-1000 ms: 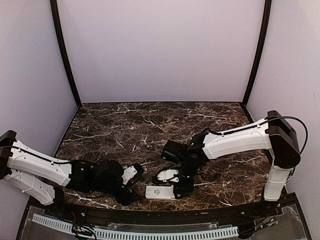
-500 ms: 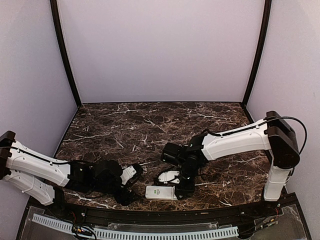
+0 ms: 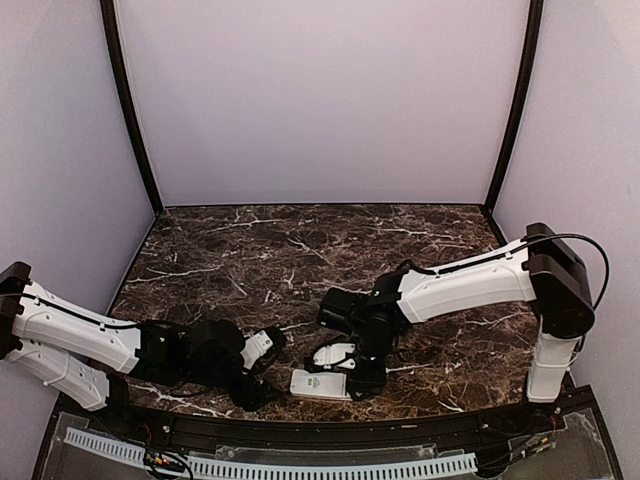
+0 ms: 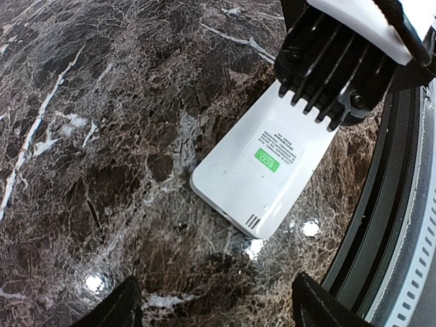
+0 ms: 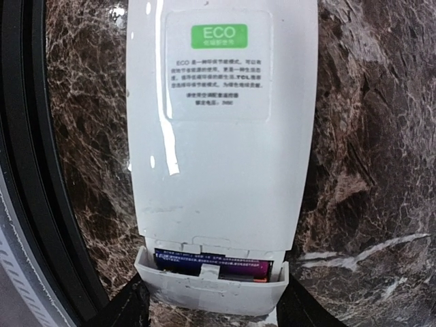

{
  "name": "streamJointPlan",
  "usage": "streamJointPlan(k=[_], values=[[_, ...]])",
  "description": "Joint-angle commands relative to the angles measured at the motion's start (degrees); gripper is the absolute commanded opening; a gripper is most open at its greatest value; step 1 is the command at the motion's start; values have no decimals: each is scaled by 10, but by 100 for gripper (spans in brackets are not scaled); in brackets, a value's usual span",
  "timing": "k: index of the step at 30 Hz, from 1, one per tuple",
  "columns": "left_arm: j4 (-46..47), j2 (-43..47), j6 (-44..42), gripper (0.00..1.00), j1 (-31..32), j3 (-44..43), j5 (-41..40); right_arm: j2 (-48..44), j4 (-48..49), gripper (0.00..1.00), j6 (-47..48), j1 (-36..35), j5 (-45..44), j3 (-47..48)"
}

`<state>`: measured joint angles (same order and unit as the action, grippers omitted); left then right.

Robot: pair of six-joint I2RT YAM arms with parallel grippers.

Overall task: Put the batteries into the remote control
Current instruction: Place the battery cover on the remote control without the battery cover.

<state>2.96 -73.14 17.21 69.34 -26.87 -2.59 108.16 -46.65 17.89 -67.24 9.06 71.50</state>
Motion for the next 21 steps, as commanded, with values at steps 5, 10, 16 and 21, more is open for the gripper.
streamJointPlan(k=[5,10,16,21], values=[[0,10,4,75,2,9,-3,9,-7,61,-8,-11,-2,23],[0,11,4,75,2,9,-3,16,1,61,-8,-14,2,20],[1,11,4,75,2,10,-2,11,2,62,-8,-14,-5,21],[0,12,3,75,2,9,-2,-19,25,69,-10,-14,3,22]])
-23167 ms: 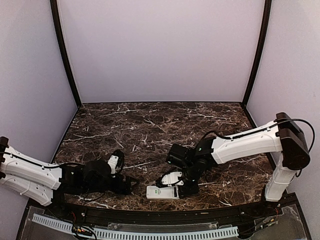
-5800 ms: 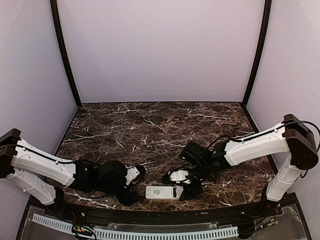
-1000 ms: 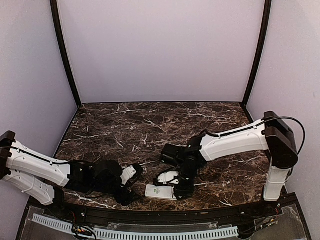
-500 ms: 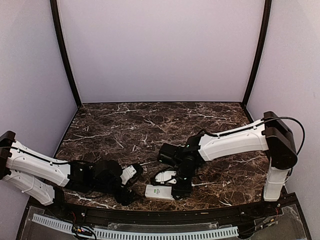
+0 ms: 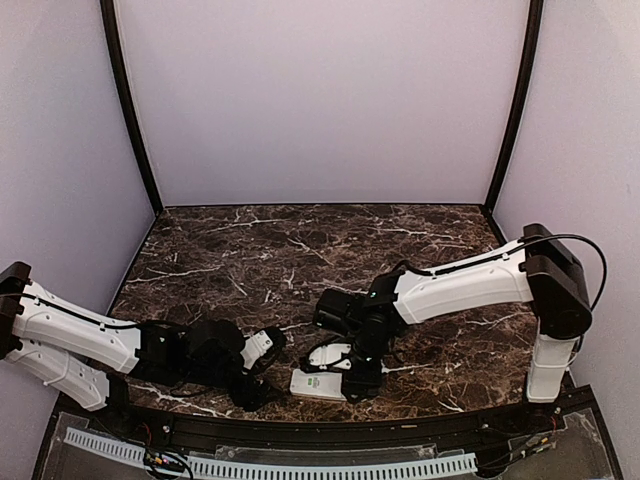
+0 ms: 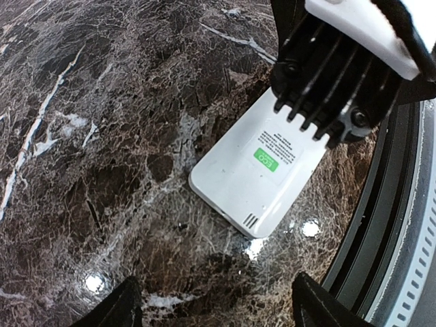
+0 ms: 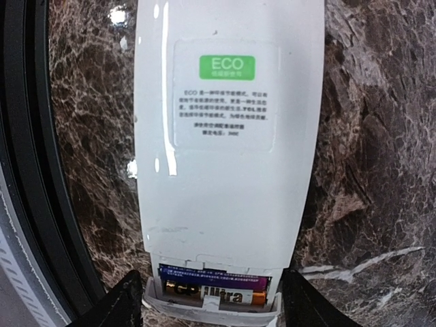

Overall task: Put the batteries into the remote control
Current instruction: Place the battery cover on the remote control without the battery cover, then load the battery cover onto the remote control without the battery cover.

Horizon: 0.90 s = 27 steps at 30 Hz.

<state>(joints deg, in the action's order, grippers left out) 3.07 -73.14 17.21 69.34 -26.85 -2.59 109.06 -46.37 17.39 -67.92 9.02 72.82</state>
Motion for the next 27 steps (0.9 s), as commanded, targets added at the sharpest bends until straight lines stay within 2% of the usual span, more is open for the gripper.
streamJointPlan(k=[1,10,12,15,17,18,21,23,25,26,27], values=[[-1,12,3,75,2,10,-2,-37,30,70,-5,-6,5,5],[-8,0,2,75,3,1,-4,-149,143,74,-38,12,14,-68],[-9,3,3,74,3,1,-7,-204,236,74,-83,34,12,-103],[-10,20,6,74,3,7,-13,-311,402,76,-205,88,30,-190],[-14,37,8,74,3,9,-21,-366,527,85,-256,128,40,-244],[-16,50,9,74,3,10,-24,-389,562,96,-280,140,32,-268],[-12,84,10,78,5,14,-47,-457,688,99,-295,165,28,-347],[0,112,13,86,8,22,-74,-470,690,99,-317,187,46,-358],[10,138,30,93,9,34,-108,-465,644,99,-326,191,72,-344],[9,152,51,94,9,39,-122,-460,608,96,-346,192,69,-332],[-1,161,85,93,9,41,-151,-455,562,85,-366,192,60,-319]])
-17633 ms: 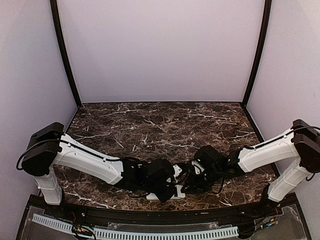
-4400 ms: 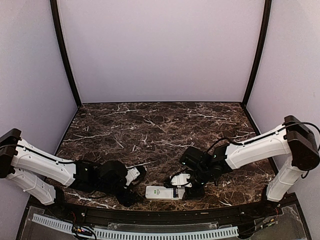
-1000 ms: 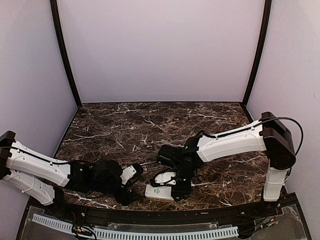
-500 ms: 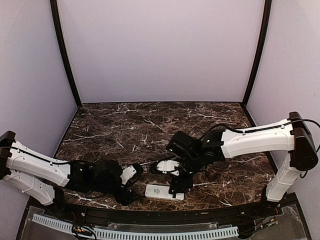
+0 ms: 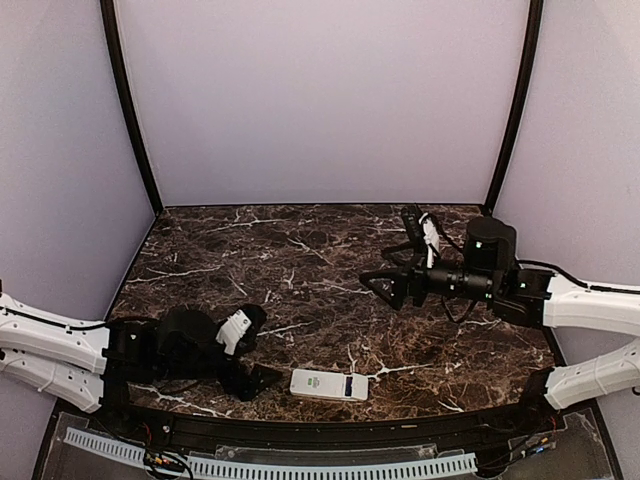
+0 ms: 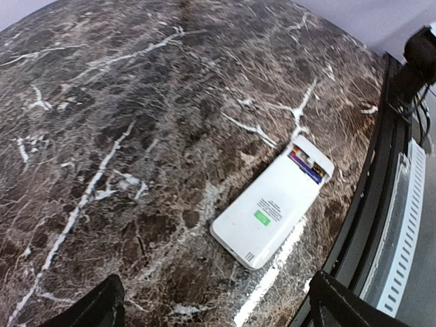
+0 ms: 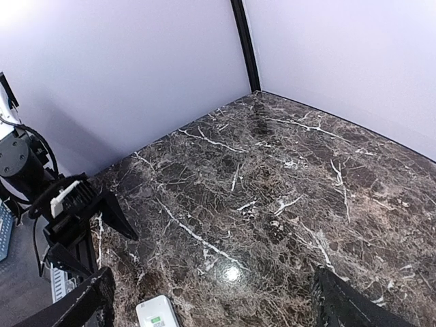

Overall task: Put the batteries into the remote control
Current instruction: Load the battery cover onto the remote control without the battery cover.

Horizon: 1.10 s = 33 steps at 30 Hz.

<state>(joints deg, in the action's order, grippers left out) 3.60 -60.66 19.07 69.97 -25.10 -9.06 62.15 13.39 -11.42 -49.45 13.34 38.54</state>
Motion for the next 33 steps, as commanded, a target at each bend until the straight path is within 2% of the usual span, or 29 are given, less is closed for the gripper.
streamJointPlan(k=[1,4,5,6,9,12,14,17,20,27,33], values=[[-15,39,83,89,2,25,-97,20,-88,75,-102,7,7,42],[-82,41,155,77,2,21,-117,47,-283,61,-206,6,-42,97],[-96,40,166,70,2,16,-114,53,-333,57,-243,1,-54,102],[-122,36,180,66,2,12,-100,56,-369,55,-280,-7,-64,100],[-162,22,195,63,3,-8,-49,64,-415,52,-388,-55,-67,60],[-191,-18,205,62,4,-20,-8,91,-401,47,-453,-106,-45,27],[-187,-44,202,61,5,-24,9,108,-365,41,-476,-121,-16,4],[-172,-74,191,61,5,-34,17,123,-310,38,-499,-129,7,-19],[-156,-99,173,62,5,-39,13,128,-289,38,-510,-131,11,-35],[-116,-145,136,62,-9,-52,-1,160,-169,40,-538,-132,39,-92],[-78,-174,105,61,-37,-65,22,173,-129,35,-536,-131,41,-103]])
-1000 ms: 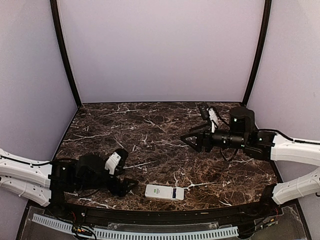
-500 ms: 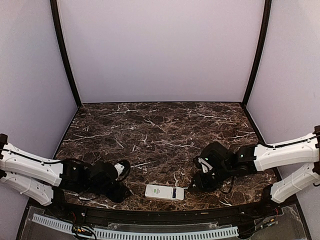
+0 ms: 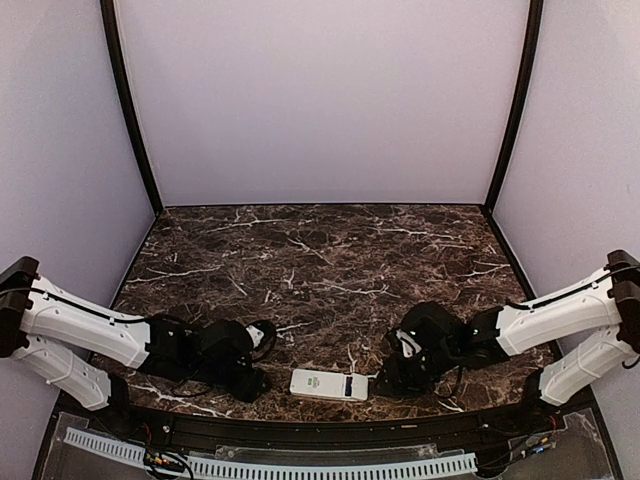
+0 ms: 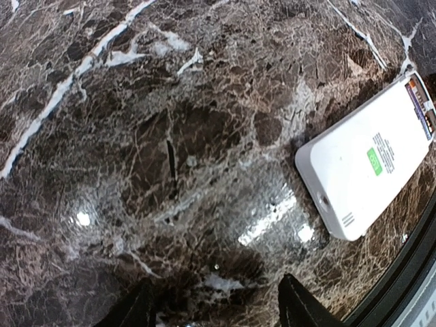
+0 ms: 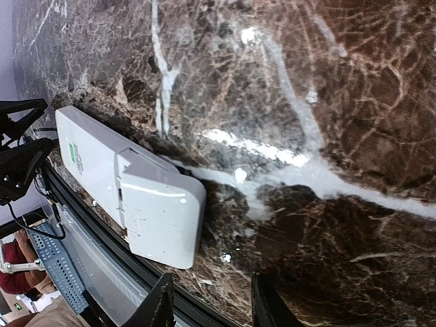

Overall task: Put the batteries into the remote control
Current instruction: Load the battery cover onto the remote control without the battery cover.

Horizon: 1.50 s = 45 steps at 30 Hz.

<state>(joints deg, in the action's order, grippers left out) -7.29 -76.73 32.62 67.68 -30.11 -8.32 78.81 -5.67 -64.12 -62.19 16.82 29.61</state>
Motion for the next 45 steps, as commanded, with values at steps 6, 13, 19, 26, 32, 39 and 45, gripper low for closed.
streamJointPlan(k=[6,13,19,26,32,39,45], values=[[56,-61,-47,60,-29,-27,39,27,88,35,-10,-4,13,-18],[71,-107,-55,59,-29,-43,52,35,114,36,-7,-4,4,-24],[71,-113,-57,58,-29,-44,60,54,136,33,-3,-4,11,-22],[84,-101,-56,57,-29,-33,73,61,145,31,-3,-4,17,-19],[86,-95,-56,56,-29,-28,81,55,133,30,-11,-5,14,-7],[88,-84,-55,56,-29,-22,81,44,100,30,-5,-6,8,12],[83,-61,-50,56,-29,-13,81,30,92,29,-15,-8,4,16]])
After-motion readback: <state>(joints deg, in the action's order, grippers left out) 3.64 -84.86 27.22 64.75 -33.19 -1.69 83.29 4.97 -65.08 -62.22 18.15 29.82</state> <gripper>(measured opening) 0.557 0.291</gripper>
